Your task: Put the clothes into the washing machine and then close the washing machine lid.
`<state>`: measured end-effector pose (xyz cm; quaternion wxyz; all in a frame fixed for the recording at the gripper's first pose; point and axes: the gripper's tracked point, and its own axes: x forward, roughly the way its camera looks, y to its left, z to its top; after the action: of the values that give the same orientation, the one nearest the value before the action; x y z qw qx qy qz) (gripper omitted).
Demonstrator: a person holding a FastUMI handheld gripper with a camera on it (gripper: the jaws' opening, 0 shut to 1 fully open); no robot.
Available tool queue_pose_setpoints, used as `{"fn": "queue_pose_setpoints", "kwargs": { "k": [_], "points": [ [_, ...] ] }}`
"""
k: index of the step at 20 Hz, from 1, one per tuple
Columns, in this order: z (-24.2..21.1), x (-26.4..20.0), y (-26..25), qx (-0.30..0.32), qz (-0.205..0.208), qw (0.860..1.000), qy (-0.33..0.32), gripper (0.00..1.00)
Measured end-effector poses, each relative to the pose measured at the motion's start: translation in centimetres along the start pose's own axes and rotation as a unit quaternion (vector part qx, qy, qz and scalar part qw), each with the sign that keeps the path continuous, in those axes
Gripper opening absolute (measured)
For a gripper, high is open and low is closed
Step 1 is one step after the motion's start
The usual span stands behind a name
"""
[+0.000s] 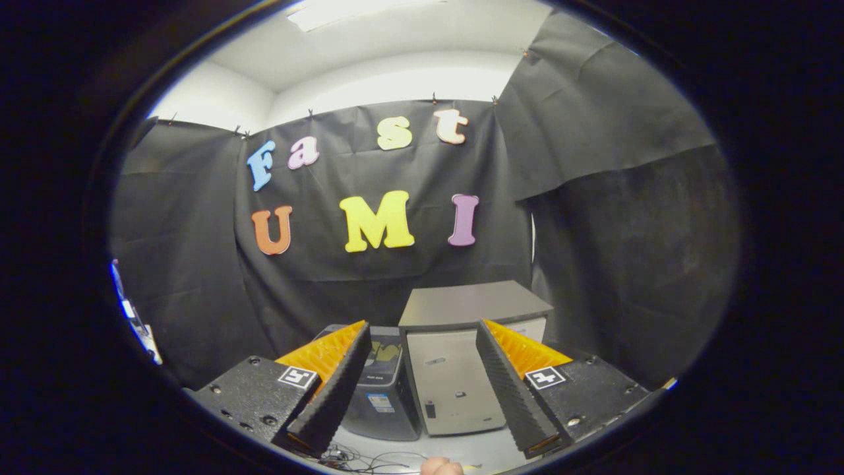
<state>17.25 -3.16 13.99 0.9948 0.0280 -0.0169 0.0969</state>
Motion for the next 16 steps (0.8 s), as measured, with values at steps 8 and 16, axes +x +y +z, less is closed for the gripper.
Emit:
{"fn": "queue_pose_setpoints", "kwargs": {
  "k": [8, 16],
  "points": [
    [0.9, -0.1, -2.4, 0.002, -0.016, 1.0, 0.002, 1.0],
    [4.1, -0.4, -1.4, -0.005, -0.009, 1.0, -0.019, 1.0]
  ]
}}
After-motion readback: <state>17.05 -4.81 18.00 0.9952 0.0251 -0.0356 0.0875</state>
